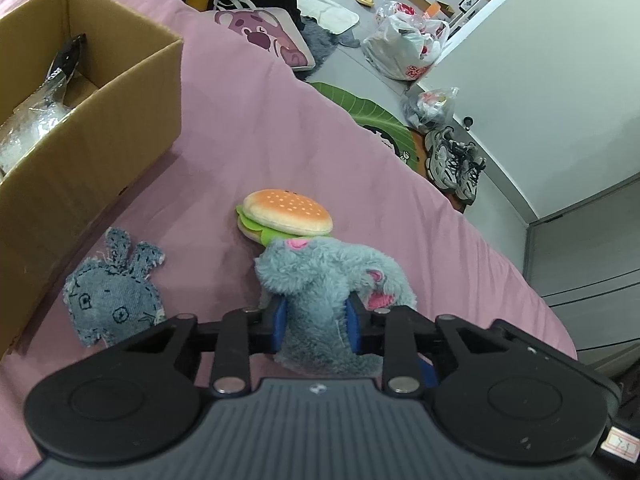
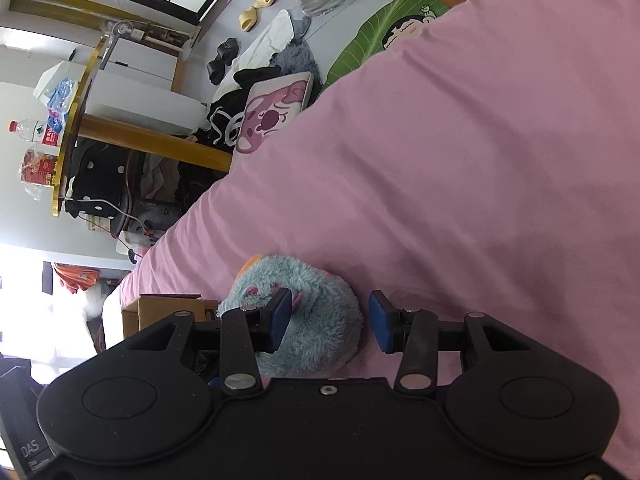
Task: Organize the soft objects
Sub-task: 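Grasp the grey-blue fluffy plush with the left tool, then carry the fluffy plush over the cardboard box with the left tool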
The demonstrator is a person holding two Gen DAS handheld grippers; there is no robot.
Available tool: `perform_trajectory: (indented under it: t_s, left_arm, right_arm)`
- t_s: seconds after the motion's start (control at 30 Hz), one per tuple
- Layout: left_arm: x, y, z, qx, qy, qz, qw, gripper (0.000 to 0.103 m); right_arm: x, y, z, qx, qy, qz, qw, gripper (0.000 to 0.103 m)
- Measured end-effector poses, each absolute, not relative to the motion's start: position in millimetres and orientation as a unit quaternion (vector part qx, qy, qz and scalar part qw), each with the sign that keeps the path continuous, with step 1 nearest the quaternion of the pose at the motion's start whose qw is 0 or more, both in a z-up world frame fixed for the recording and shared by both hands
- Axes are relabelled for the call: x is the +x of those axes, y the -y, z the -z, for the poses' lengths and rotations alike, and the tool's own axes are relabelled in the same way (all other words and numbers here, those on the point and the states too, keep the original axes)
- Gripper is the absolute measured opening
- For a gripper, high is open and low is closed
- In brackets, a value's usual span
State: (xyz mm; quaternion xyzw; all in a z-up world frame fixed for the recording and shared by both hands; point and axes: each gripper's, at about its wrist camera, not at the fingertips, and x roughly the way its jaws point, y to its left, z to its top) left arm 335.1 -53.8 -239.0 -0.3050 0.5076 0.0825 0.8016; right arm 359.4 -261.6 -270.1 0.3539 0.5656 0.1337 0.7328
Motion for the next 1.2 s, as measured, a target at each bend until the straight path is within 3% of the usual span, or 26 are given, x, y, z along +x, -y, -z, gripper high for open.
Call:
perform_trajectory:
  t_s: [0.13, 0.23, 1.2]
  left_arm:
    - [329, 52, 236, -0.312, -0.506, -0.082, 0.8, 0.023]
    - [324, 52, 231, -0.315, -0.502, -0.08, 0.802, 0.023]
    - [258, -14, 129, -0.353, -0.418, -0.052, 0.835, 0.023]
  right_arm:
    - [359, 259, 271, 0.359, -0.563, -0.145, 0.73, 0.024]
    - [356, 257, 263, 0.346, -0.557, -0.152, 0.739, 0.02]
    - [319, 191, 139, 0.259, -0.496, -0.214, 0.801, 0.019]
